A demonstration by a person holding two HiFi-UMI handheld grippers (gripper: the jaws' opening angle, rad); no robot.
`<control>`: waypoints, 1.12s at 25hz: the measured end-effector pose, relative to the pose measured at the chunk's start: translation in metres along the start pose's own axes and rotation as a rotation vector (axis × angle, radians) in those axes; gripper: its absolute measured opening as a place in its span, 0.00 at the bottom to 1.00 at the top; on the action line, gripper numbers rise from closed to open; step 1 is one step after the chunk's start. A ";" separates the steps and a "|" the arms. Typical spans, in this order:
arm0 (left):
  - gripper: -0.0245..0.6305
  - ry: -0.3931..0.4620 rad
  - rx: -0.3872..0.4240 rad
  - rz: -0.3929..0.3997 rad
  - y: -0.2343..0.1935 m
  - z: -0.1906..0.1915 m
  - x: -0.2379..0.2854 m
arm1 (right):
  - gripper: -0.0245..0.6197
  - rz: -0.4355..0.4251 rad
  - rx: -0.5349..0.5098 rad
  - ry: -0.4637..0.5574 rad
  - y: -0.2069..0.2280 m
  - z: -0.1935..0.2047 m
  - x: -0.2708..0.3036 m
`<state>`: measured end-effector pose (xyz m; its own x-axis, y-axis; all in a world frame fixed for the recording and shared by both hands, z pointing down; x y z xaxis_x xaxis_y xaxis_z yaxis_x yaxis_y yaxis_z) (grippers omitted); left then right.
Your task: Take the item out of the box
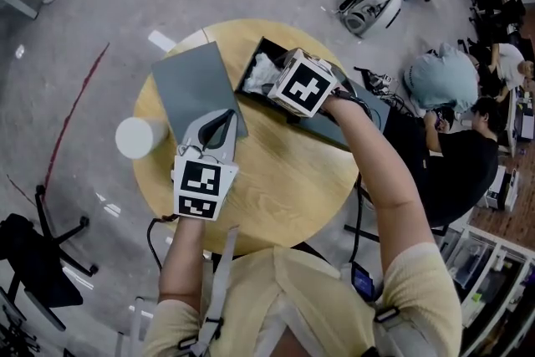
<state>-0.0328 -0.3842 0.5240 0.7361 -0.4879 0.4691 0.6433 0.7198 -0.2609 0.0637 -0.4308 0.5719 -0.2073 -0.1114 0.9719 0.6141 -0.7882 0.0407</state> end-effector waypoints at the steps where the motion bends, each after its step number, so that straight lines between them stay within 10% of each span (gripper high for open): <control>1: 0.04 -0.002 0.000 -0.003 0.000 0.000 0.000 | 0.39 0.009 -0.008 -0.003 0.001 0.000 0.000; 15: 0.04 -0.013 0.015 -0.043 0.001 0.006 -0.013 | 0.13 0.064 -0.065 0.078 -0.005 -0.009 -0.010; 28: 0.04 0.042 0.009 -0.122 0.012 -0.015 -0.044 | 0.09 0.173 -0.108 0.212 -0.010 -0.015 -0.064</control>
<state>-0.0544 -0.3620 0.4876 0.6611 -0.5918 0.4613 0.7265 0.6585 -0.1964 0.0596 -0.4245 0.5058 -0.2685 -0.3647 0.8916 0.5722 -0.8050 -0.1570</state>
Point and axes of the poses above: the fingertips, and each gripper's own axes: x forward along the fingers, y to its right, z out of its underside, the point moved 1 cm from there along -x, backward along the fingers, and after that the axes turned 1 degree about -z, right-handed, at the moved point
